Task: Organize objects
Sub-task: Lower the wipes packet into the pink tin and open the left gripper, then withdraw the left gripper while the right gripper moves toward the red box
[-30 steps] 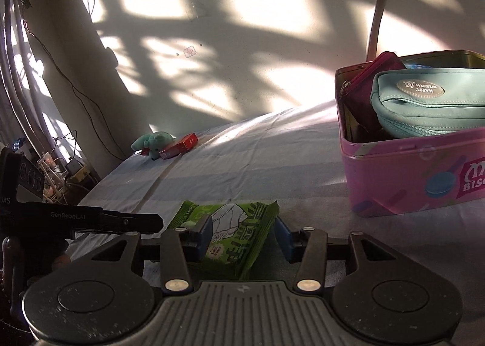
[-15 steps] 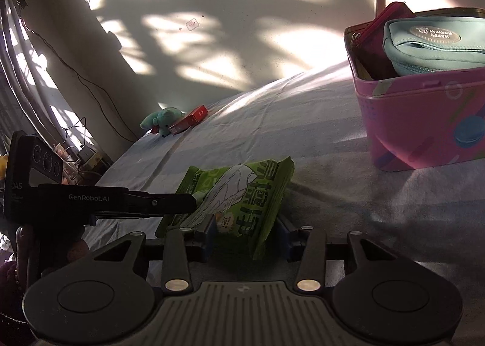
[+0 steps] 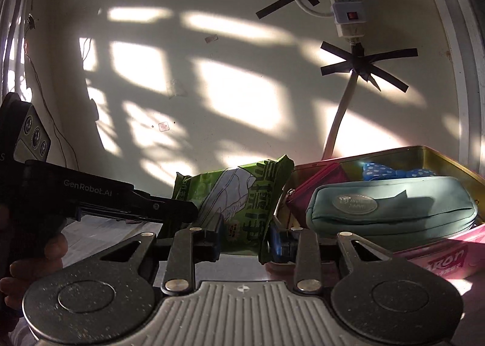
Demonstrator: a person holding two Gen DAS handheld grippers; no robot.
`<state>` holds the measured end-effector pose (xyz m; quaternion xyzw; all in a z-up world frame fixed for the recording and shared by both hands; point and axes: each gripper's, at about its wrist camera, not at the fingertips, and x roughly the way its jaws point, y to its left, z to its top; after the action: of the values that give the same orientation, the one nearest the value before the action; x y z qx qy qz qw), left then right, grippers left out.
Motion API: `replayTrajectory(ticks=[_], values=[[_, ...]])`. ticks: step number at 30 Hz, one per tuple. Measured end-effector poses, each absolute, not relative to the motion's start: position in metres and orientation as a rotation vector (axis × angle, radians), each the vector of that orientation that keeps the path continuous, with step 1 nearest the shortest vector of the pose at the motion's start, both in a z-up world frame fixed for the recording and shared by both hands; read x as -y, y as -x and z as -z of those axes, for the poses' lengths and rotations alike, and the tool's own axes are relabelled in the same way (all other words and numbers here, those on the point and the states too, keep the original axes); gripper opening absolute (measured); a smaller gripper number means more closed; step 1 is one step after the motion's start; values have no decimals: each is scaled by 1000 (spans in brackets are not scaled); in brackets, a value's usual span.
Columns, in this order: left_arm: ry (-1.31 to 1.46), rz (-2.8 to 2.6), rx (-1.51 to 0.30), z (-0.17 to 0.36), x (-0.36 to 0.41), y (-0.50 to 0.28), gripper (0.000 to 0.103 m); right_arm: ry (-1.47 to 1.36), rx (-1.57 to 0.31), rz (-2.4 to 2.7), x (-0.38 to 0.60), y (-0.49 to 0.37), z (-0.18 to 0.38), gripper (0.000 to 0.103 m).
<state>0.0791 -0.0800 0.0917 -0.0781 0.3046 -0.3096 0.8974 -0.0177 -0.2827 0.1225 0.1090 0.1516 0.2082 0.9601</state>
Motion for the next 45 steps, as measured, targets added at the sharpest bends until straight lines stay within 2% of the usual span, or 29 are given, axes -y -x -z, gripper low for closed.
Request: replayTrajectory(ticks=[12,14,16,19,23,30,45], values=[[46,722,-636,-92,197,-147,28,-290,-278,-223,365,-52,-115,32],[4,690,-610,-92,213,-161,31,-276,-277,-196,367,-74,-116,33],[-72,612,-568,-91,225,-174,36,-242,-304,-176,365,-102,-116,36],[-117,541,-580,-88,226,-184,36,-227,-339,-102,365,-126,-113,42],[-119,535,-536,-92,208,-165,42,-329,-287,-110,377,-105,-111,43],[-203,489,-494,-88,194,-112,42,-378,-233,-140,371,-47,-115,43],[-191,384,-565,-67,134,-56,44,-393,-237,-165,324,38,-107,43]])
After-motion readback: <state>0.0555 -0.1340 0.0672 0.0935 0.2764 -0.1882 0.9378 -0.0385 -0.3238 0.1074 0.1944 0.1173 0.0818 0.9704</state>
